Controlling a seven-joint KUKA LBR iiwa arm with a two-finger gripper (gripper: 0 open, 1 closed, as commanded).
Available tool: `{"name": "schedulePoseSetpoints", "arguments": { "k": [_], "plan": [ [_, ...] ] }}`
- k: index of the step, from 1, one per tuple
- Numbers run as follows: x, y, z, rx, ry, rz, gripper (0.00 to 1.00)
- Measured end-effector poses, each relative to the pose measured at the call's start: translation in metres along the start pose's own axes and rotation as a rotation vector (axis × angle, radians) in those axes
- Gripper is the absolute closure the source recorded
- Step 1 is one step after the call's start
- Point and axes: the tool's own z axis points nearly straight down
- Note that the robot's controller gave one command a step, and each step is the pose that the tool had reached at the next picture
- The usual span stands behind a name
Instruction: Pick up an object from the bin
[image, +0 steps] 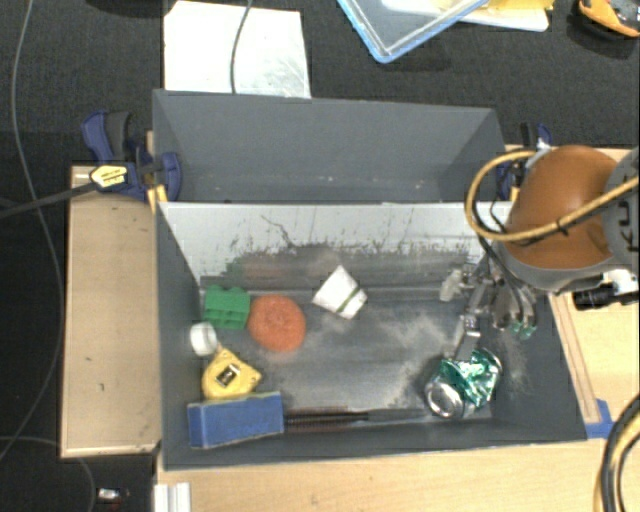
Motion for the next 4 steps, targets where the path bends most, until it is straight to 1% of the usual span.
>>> {"name": "schedulePoseSetpoints", "arguments": {
  "k": [1, 2, 3, 4],
  "plan": [
    [0.006, -0.019, 0.022, 0.002, -0.003, -0.211, 0.00],
    [0.006, -0.036, 0.048, 0.000, -0.002, -0.290, 0.00],
    [0.011, -0.046, 0.059, 0.000, -0.001, -0.270, 0.00],
    [0.014, -0.057, 0.075, -0.002, -0.001, -0.609, 0.00]
  ]
}}
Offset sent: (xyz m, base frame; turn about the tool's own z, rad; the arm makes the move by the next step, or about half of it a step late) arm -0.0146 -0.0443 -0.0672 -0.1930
